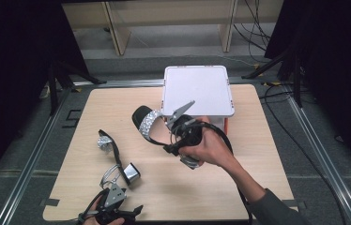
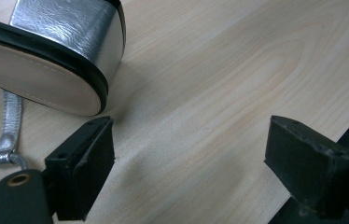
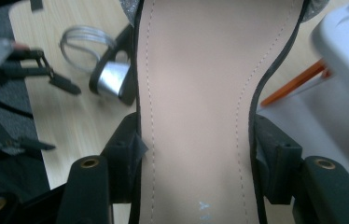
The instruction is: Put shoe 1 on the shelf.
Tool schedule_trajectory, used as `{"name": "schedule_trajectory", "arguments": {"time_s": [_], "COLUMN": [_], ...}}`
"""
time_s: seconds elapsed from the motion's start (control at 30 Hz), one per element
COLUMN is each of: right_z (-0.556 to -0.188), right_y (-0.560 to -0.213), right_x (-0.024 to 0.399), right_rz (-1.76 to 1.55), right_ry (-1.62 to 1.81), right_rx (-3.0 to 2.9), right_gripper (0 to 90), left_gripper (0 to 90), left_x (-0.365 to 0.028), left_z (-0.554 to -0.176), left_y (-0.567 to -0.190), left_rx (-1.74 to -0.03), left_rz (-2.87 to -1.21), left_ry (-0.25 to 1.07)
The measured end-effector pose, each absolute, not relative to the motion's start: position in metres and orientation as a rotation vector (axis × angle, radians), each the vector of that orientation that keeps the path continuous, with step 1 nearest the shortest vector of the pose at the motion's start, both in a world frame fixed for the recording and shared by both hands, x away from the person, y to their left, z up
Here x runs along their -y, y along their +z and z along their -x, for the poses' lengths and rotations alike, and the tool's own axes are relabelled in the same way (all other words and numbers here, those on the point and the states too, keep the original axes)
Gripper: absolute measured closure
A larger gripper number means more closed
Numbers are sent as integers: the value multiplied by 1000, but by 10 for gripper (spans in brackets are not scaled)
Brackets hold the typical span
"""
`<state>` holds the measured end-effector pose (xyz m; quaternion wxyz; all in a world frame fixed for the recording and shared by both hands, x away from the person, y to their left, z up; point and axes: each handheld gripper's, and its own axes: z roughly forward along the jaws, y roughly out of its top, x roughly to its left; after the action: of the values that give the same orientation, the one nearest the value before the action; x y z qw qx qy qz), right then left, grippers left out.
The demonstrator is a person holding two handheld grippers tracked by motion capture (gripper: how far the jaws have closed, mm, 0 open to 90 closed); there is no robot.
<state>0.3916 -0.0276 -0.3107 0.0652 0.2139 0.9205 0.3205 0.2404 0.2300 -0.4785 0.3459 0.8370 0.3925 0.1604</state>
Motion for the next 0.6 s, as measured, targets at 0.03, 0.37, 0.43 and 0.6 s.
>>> {"name": "schedule_trajectory", "arguments": {"time_s": [0.03, 0.37, 0.43, 0.6], "right_z": [-396, -436, -447, -472], "right_y": [-304, -266, -261, -255], "right_x": [27, 21, 20, 17], "right_rz": [-661, -813, -828, -959], "right_ry": [977, 974, 955, 911], "right_rx": [-2777, -2701, -2690, -2665], "right_gripper": [434, 434, 434, 433], "left_gripper": [152, 152, 152, 152], "left_x": [-230, -229, -230, -230], "left_z": [-241, -241, -241, -241], "left_y": [-478, -479, -479, -478], "left_rx": [-1016, -1015, -1015, -1009], "left_rz": [-2178, -2166, -2170, -2179], "left_ry": [418, 409, 405, 400]}}
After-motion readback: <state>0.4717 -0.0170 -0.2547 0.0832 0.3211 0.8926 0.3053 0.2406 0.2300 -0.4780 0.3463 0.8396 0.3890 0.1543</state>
